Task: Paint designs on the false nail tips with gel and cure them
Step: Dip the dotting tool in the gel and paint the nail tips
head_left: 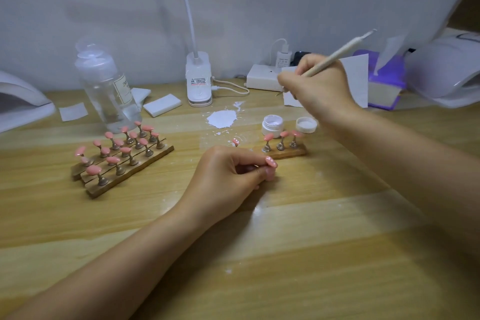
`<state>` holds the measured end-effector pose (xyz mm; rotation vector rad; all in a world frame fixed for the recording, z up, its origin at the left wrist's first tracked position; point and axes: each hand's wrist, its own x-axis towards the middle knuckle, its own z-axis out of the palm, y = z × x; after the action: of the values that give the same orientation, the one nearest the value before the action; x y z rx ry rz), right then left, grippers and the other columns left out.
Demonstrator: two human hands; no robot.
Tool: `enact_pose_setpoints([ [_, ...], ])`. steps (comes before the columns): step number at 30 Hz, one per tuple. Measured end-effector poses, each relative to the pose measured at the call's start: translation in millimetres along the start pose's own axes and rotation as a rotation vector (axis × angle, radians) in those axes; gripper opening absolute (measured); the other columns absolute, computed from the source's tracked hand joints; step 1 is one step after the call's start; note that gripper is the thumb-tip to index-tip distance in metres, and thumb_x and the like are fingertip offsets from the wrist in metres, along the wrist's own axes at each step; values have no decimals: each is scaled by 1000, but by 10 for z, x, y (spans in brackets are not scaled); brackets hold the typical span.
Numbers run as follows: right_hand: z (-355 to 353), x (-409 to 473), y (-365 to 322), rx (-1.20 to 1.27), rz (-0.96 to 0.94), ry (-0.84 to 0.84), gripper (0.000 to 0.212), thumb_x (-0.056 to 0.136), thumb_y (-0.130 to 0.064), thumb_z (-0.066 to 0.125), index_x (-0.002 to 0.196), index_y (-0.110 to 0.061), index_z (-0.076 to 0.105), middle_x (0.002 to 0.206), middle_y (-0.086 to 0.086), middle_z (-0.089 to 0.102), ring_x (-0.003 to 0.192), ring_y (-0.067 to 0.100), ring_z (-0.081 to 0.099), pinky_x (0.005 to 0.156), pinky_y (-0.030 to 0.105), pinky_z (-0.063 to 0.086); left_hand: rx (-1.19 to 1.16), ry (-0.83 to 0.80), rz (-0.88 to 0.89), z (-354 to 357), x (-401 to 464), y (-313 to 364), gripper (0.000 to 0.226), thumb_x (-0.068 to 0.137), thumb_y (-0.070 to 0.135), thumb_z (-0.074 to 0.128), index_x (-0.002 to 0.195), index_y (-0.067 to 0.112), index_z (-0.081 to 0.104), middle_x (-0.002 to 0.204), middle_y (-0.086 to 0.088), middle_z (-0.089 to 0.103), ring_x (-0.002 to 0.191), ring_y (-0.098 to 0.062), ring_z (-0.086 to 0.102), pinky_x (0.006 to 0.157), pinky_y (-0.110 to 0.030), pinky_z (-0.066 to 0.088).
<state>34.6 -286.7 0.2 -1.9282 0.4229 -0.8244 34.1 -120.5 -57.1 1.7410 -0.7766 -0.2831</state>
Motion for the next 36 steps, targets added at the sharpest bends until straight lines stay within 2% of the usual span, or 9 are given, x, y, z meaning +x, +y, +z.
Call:
enact_pose_setpoints([
  [4,-46,-492,-24,375,6,-85,30,80,-11,68,61,-17,45,41,-6,52,39,5,50,41,15,40,25,3,8,-5,3,-16,15,76,7,70,73,22,72,77,3,73,73,-12,67,73,-32,55],
  [7,-64,-795,58,501,11,-141,27,76,-16,71,62,-15,48,46,0,58,43,7,56,47,16,45,34,-12,31,-3,0,-11,15,77,5,69,75,20,72,75,3,73,67,-4,62,71,-30,53],
  [11,-49,-880,141,491,43,-191,33,73,-12,73,56,-14,45,45,-2,54,47,8,57,50,17,46,64,-31,69,-14,4,-17,20,79,5,68,75,24,71,75,3,73,66,-5,58,69,-32,52],
  [15,-15,-884,141,529,50,-209,43,79,6,63,52,-12,35,38,-5,45,47,9,58,42,14,43,85,-42,96,-25,6,-23,24,80,3,67,77,27,72,70,4,71,62,-1,55,64,-29,51],
  [19,-7,-882,142,513,54,-186,42,78,11,53,51,-12,30,34,-7,36,41,10,54,38,10,37,90,-42,95,-16,13,-23,30,79,3,67,78,33,70,74,-2,72,66,-6,54,68,-38,52],
  [24,0,-888,110,519,62,-226,41,77,17,47,52,-9,28,31,-11,39,26,1,40,35,7,32,97,-41,99,-20,-1,-6,24,78,3,68,79,27,73,71,2,72,60,0,54,63,-24,50],
  [28,-9,-888,125,535,68,-249,42,77,19,47,52,-10,29,32,-13,46,25,1,40,34,7,31,124,-35,103,-22,-1,-8,26,78,-1,67,80,24,74,70,6,71,60,3,54,63,-22,49],
  [32,4,-875,161,475,39,-205,44,77,13,54,50,-12,30,32,-6,40,26,4,37,35,10,29,132,-42,109,-21,3,-23,20,79,-2,66,81,16,75,68,7,70,59,6,53,63,-20,48],
  [36,8,-875,173,480,42,-214,44,77,14,53,50,-12,30,32,-10,42,26,2,40,35,10,30,137,-44,112,-20,6,-24,19,79,-1,66,82,16,75,67,11,68,60,10,52,63,-16,47],
])
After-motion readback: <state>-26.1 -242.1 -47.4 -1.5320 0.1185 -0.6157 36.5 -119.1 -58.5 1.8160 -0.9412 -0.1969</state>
